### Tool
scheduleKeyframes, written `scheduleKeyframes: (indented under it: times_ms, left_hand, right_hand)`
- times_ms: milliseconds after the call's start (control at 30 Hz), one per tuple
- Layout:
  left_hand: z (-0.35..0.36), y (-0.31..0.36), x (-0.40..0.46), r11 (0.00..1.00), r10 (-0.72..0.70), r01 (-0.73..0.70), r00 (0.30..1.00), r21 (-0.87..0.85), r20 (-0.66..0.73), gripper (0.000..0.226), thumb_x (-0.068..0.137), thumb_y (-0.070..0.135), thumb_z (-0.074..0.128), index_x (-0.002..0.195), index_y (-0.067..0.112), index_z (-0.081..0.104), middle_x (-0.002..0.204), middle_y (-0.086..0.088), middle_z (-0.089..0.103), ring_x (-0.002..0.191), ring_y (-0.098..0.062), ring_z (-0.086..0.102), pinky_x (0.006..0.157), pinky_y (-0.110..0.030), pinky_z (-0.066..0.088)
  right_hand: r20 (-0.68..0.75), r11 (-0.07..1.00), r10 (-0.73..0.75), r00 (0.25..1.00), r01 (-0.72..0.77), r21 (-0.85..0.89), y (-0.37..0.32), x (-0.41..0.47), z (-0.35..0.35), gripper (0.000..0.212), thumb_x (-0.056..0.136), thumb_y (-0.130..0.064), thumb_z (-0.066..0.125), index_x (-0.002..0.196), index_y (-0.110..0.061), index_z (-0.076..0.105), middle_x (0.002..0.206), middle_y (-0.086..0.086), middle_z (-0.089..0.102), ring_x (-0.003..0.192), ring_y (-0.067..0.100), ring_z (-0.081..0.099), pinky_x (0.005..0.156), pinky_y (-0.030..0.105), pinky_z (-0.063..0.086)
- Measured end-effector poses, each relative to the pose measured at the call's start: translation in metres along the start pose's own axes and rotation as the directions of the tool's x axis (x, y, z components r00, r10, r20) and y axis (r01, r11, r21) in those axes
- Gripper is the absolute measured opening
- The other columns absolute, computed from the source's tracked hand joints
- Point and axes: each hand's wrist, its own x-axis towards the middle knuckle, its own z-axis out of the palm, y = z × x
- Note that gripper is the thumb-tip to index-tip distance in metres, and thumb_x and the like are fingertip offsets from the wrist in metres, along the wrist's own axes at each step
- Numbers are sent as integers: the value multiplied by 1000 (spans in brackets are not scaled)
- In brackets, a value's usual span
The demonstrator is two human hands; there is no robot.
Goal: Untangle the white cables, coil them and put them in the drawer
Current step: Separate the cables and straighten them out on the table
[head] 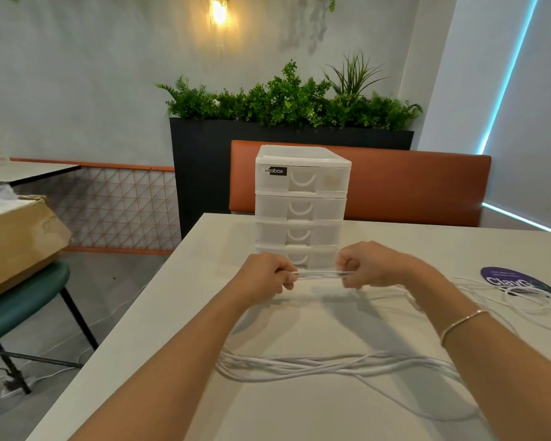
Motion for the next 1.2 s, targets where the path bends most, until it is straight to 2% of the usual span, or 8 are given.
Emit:
scheduleKeyframes:
  times_ms: [200, 300, 367, 467, 600, 867, 1033, 1200]
  left_hand:
    - [-9, -3, -1, 995, -35, 35, 999, -97, 1, 19, 93, 15, 54, 79, 15, 67, 68, 11, 62, 57, 1, 53, 57, -8, 40]
    - [-18, -14, -2, 986, -95, 90, 995, -139, -25, 20, 92, 15, 55, 78, 13, 69, 68, 6, 64, 59, -2, 54, 62, -15, 43]
    - [-21, -18, -3, 975, -102, 96, 995, -200, -21, 20, 92, 12, 55, 78, 15, 69, 69, 6, 66, 59, -4, 55, 61, -16, 45]
    - [-20, -15, -2, 963, -90, 86, 996, -255, -5, 20, 92, 10, 55, 78, 18, 68, 69, 7, 67, 57, -1, 57, 58, -13, 46]
    - [-15, -11, -2, 967, -94, 93, 996, -239, 7, 18, 93, 11, 54, 82, 16, 67, 71, 6, 67, 60, -3, 57, 58, -14, 46]
    - [-13, -11, 1, 984, -81, 79, 997, -161, -6, 20, 92, 12, 55, 78, 17, 68, 66, 10, 64, 54, 1, 54, 58, -17, 43]
    - [-12, -12, 0, 991, -77, 71, 996, -110, -55, 19, 93, 16, 55, 80, 14, 69, 60, 12, 59, 47, 5, 51, 47, -5, 34]
    - [-6, -9, 3, 990, -58, 39, 988, -138, -141, 15, 92, 15, 55, 93, 16, 71, 72, 8, 64, 61, -3, 53, 58, -12, 41]
  right_hand:
    - [24, 958, 149, 989, -138, -253, 52, -24, -46, 25, 78, -9, 62, 62, -28, 57, 72, -6, 64, 69, 11, 56, 60, 19, 42]
    - [-114, 794, 332, 936, -343, -502, 93, -44, -61, 28, 86, -19, 55, 62, -28, 43, 75, -11, 51, 80, 13, 47, 66, 19, 36]
    - [-191, 710, 483, 855, -510, -486, 109, -58, -65, 16, 83, -20, 60, 80, -32, 50, 94, -9, 55, 90, 14, 47, 80, 24, 40]
    - [-221, 616, 587, 778, -608, -501, 101, -58, -58, 62, 71, -35, 76, 125, -30, 45, 119, 0, 52, 115, 23, 48, 91, 38, 36]
    - [-291, 675, 449, 845, -534, -509, 47, -42, -49, 96, 64, -49, 80, 142, -24, 28, 137, 8, 41, 125, 30, 40, 100, 47, 35]
    - [-177, 987, -43, 983, 14, -162, -41, -9, 2, 37, 92, -34, 56, 127, -21, 56, 131, -2, 55, 119, 17, 49, 95, 23, 34]
    - [-13, 990, -18, 1000, 20, 143, -36, 2, 23, 29, 98, -32, 43, 86, -17, 65, 70, -6, 61, 65, 8, 51, 66, 20, 40]
    - [112, 956, -54, 992, 19, 292, -33, -2, 26, 30, 98, -33, 45, 85, -22, 70, 54, -12, 43, 51, 4, 37, 60, 18, 34]
